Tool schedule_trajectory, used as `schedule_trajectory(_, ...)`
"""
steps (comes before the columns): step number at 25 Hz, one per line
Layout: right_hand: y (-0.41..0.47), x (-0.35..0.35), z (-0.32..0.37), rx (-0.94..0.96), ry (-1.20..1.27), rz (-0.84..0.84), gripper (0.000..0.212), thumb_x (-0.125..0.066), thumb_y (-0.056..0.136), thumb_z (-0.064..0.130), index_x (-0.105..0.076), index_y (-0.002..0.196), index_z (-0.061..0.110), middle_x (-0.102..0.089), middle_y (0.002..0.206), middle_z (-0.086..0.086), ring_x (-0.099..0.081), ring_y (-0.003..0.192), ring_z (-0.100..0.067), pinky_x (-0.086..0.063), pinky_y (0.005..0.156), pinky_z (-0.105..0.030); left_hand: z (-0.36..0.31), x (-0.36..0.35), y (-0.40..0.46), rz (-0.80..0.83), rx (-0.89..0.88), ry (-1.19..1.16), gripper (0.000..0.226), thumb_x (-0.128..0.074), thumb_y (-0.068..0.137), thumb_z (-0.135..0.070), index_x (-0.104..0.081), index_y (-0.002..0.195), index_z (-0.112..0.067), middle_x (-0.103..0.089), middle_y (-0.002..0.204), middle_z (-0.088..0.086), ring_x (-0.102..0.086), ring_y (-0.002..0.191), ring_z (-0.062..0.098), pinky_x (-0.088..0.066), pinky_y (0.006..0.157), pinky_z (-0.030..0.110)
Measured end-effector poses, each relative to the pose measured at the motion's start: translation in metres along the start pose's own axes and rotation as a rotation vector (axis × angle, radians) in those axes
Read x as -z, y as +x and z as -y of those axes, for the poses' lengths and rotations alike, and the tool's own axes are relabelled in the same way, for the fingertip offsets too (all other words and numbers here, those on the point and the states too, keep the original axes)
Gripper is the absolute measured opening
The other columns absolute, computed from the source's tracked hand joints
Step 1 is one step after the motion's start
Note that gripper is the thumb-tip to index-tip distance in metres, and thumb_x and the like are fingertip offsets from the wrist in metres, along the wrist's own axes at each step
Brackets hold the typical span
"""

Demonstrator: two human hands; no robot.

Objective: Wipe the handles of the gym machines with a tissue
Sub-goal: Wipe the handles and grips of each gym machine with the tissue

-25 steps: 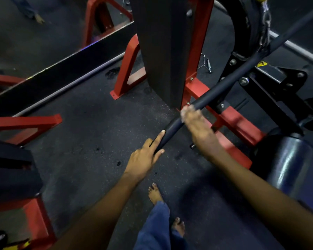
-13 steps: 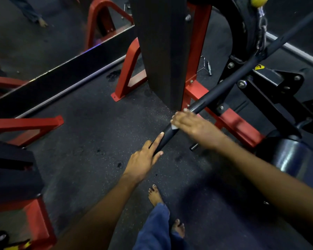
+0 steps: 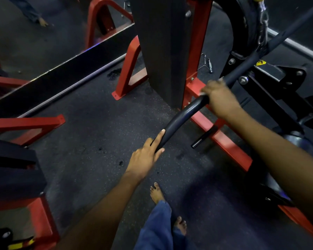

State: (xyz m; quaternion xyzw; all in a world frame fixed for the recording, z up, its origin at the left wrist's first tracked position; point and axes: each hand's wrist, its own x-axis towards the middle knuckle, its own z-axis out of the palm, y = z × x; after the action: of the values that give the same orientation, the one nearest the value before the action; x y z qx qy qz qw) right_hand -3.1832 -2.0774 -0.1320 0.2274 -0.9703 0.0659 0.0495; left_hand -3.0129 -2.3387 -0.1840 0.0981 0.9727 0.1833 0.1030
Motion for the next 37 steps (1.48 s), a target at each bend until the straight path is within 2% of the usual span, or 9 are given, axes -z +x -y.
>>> schedule_trajectory(3, -0.024, -0.008, 0.029, -0.225, 0.142, -0.051, 0.027, -0.047, 0.086, -0.005, -0.061, 0.11, -0.001, -0.056, 0.113, -0.021, -0.05, 0.111, -0.04, -0.029, 0.104, -0.038, 0.004, -0.003, -0.003, -0.023, -0.025, -0.006, 0.064, -0.021, 0.095, -0.054, 0.024, 0.139, -0.053, -0.05, 0.109, 0.008, -0.061, 0.067, 0.028, -0.055, 0.063, 0.049)
schedule_trajectory(6, -0.08, -0.036, 0.093, 0.358, 0.098, -0.126, 0.046, -0.05, 0.08, -0.011, -0.054, 0.126, -0.006, -0.051, 0.133, -0.023, -0.048, 0.124, -0.036, -0.014, 0.113, -0.035, 0.004, 0.0, 0.0, 0.037, 0.029, 0.017, 0.065, -0.031, 0.099, -0.049, 0.02, 0.14, -0.047, -0.048, 0.115, 0.007, -0.062, 0.075, 0.028, -0.054, 0.07, 0.047)
schedule_trajectory(8, -0.074, -0.041, 0.069, 0.47, 0.074, -0.083, 0.048, -0.05, 0.084, -0.012, -0.049, 0.131, -0.003, -0.046, 0.139, -0.019, -0.042, 0.131, -0.029, -0.018, 0.116, -0.038, 0.002, 0.004, 0.003, 0.026, 0.037, 0.012, 0.066, -0.036, 0.101, -0.044, 0.019, 0.139, -0.043, -0.047, 0.115, 0.007, -0.061, 0.076, 0.029, -0.053, 0.071, 0.047)
schedule_trajectory(13, -0.044, -0.04, 0.041, -0.255, 0.371, -0.19, 0.042, -0.039, 0.092, -0.003, -0.049, 0.132, 0.003, -0.045, 0.141, -0.017, -0.036, 0.135, -0.03, -0.016, 0.118, -0.034, 0.002, 0.003, -0.001, 0.042, 0.049, -0.036, 0.067, -0.037, 0.101, -0.043, 0.016, 0.141, -0.044, -0.047, 0.116, 0.008, -0.062, 0.081, 0.03, -0.053, 0.073, 0.049)
schedule_trajectory(18, -0.069, -0.039, 0.043, 0.405, 0.101, -0.087, 0.046, -0.034, 0.091, 0.004, -0.046, 0.135, 0.002, -0.042, 0.143, -0.015, -0.028, 0.137, -0.023, -0.006, 0.117, -0.028, -0.001, 0.008, -0.004, 0.1, 0.076, -0.106, 0.065, -0.037, 0.102, -0.041, 0.014, 0.141, -0.05, -0.044, 0.118, 0.005, -0.061, 0.085, 0.028, -0.051, 0.078, 0.049)
schedule_trajectory(23, -0.031, -0.031, -0.006, -0.341, 0.263, -0.154, 0.042, -0.037, 0.091, -0.003, -0.05, 0.13, 0.001, -0.049, 0.136, -0.02, -0.042, 0.13, -0.034, -0.023, 0.114, -0.044, -0.015, 0.026, 0.004, 0.015, 0.052, -0.154, 0.063, -0.041, 0.101, -0.044, -0.007, 0.153, -0.04, -0.038, 0.127, -0.003, -0.056, 0.099, 0.019, -0.048, 0.084, 0.036)
schedule_trajectory(28, -0.069, -0.039, 0.012, 0.389, 0.067, -0.112, 0.045, -0.034, 0.089, 0.003, -0.048, 0.132, -0.002, -0.045, 0.14, -0.017, -0.04, 0.131, -0.03, -0.01, 0.116, -0.032, -0.061, 0.041, 0.082, -0.021, -0.053, -0.164, 0.067, -0.048, 0.098, -0.046, -0.012, 0.153, -0.039, -0.038, 0.14, 0.002, -0.051, 0.118, 0.025, -0.045, 0.093, 0.04)
schedule_trajectory(33, -0.021, -0.022, -0.07, -0.334, 0.253, -0.117, 0.049, -0.04, 0.088, -0.008, -0.044, 0.136, 0.002, -0.04, 0.144, -0.018, -0.033, 0.137, -0.034, -0.012, 0.117, -0.029, -0.079, 0.028, 0.129, 0.081, -0.046, -0.077, 0.068, -0.047, 0.099, -0.044, -0.002, 0.15, -0.05, -0.047, 0.133, 0.002, -0.057, 0.11, 0.029, -0.048, 0.09, 0.045)
schedule_trajectory(37, -0.054, -0.038, -0.028, 0.297, 0.101, -0.122, 0.043, -0.028, 0.095, 0.0, -0.039, 0.136, -0.001, -0.043, 0.141, -0.018, -0.034, 0.135, -0.034, -0.011, 0.117, -0.033, -0.076, 0.019, 0.126, 0.063, -0.033, -0.038, 0.067, -0.044, 0.1, -0.046, 0.009, 0.14, -0.055, -0.054, 0.111, 0.002, -0.06, 0.098, 0.026, -0.046, 0.085, 0.039)
